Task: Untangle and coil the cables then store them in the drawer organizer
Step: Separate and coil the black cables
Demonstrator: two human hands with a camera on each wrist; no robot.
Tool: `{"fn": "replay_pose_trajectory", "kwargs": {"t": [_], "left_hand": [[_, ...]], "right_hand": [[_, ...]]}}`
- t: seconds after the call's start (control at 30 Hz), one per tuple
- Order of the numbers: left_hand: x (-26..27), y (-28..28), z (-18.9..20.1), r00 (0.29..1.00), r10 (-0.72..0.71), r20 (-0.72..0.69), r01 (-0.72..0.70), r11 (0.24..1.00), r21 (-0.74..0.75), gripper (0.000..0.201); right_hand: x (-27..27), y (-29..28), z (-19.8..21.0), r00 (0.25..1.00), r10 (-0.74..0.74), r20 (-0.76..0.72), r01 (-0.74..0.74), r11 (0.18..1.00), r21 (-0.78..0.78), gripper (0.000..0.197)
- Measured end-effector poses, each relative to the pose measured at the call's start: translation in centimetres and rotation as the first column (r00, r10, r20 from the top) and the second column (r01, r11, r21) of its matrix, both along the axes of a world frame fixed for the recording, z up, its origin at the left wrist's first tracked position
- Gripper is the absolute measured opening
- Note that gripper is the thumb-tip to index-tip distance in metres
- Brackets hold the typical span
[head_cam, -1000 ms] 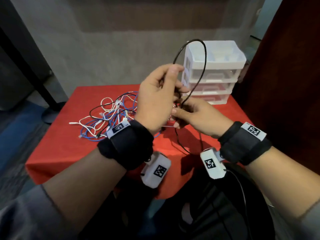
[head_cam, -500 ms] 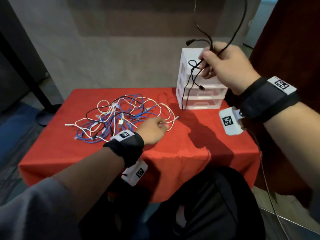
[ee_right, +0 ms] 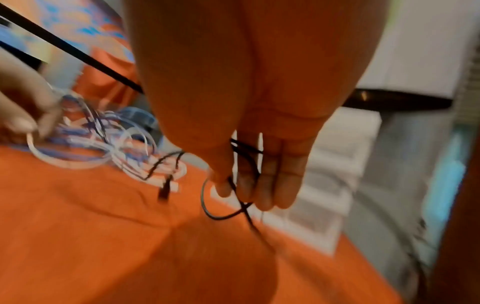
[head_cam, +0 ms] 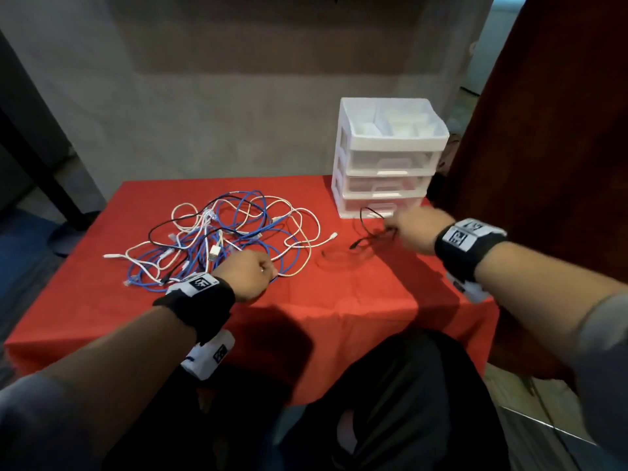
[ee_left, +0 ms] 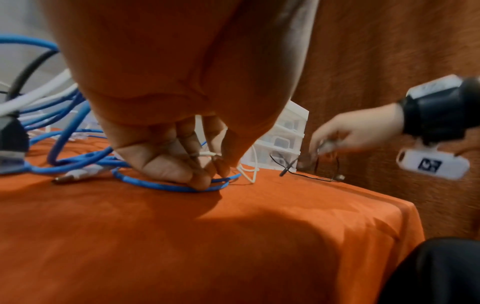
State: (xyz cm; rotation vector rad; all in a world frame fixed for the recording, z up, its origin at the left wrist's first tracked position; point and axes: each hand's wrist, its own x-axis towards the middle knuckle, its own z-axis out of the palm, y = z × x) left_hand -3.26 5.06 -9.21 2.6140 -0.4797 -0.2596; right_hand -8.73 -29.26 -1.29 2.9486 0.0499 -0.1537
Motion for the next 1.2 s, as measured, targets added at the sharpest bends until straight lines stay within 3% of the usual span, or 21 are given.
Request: {"fn": "replay_pose_trajectory", "kwargs": {"t": [0.07, 0.17, 0.37, 0.57, 0.67, 0.77, 0.87, 0.93, 1.0, 1.07, 1.2], "left_hand": [[-0.3, 0.3, -0.4, 1.0, 0.0, -0.005, -0.001, 0.999, -0.05, 0.017], [-0.8, 0.5, -0.8, 1.0, -0.016, 0.025, 0.018, 0.997, -0.081, 0.016], [-1.0, 0.7, -0.6, 0.995, -0.101, 0.021, 0.103, 0.988, -0.112, 0.015], [-2.0, 1.4, 1.2, 0.963, -0.205, 0.175, 0.234, 0.958, -0.169, 0.021], [-2.4, 2.3, 2.5, 0.944, -0.065, 0.322, 0.176, 0.928, -0.329, 0.014], [-1.8, 4.4, 3.8, 0.877, 0.161, 0.454, 0.098, 0.864, -0.495, 0.014], [-0.8, 7.6, 4.2, 0.816, 0.256, 0.518, 0.005, 0.893, -0.449, 0.015], [-0.2, 9.3, 3.7, 0.841, 0.294, 0.454, -0.128, 0.924, -0.36, 0.015], [0.2, 10.1, 3.2, 0.909, 0.314, 0.273, -0.244, 0.934, -0.262, 0.015], [0.3, 10.1, 2.8, 0.946, 0.298, 0.126, -0.271, 0.943, -0.194, 0.019], [1.0, 9.6, 3.2, 0.946, 0.322, 0.045, -0.299, 0.916, -0.266, 0.018]], "right_hand": [[-0.1, -0.8, -3.1, 0.99, -0.064, -0.124, 0.063, 0.998, -0.015, 0.036], [0.1, -1.6, -5.1, 0.98, -0.114, -0.161, 0.127, 0.989, 0.072, 0.046], [0.1, -1.7, -2.7, 0.97, -0.144, -0.198, 0.187, 0.958, 0.218, 0.09], [-1.2, 0.0, 0.1, 0.981, -0.114, -0.159, 0.132, 0.986, 0.102, 0.095], [-1.2, 2.6, 0.5, 0.998, -0.045, -0.045, 0.054, 0.972, 0.229, 0.086], [-1.1, 6.4, 0.5, 0.995, 0.078, 0.064, -0.095, 0.937, 0.336, 0.074], [-0.7, 10.4, 0.0, 0.972, 0.187, 0.14, -0.229, 0.88, 0.415, 0.063], [-0.1, 12.9, -0.5, 0.96, 0.234, 0.154, -0.279, 0.851, 0.445, 0.06], [0.4, 15.0, -0.7, 0.953, 0.253, 0.164, -0.301, 0.827, 0.474, 0.058], [0.8, 16.7, -0.8, 0.948, 0.266, 0.176, -0.319, 0.802, 0.505, 0.054], [0.7, 18.5, -0.6, 0.944, 0.256, 0.209, -0.33, 0.778, 0.534, 0.046]]}}
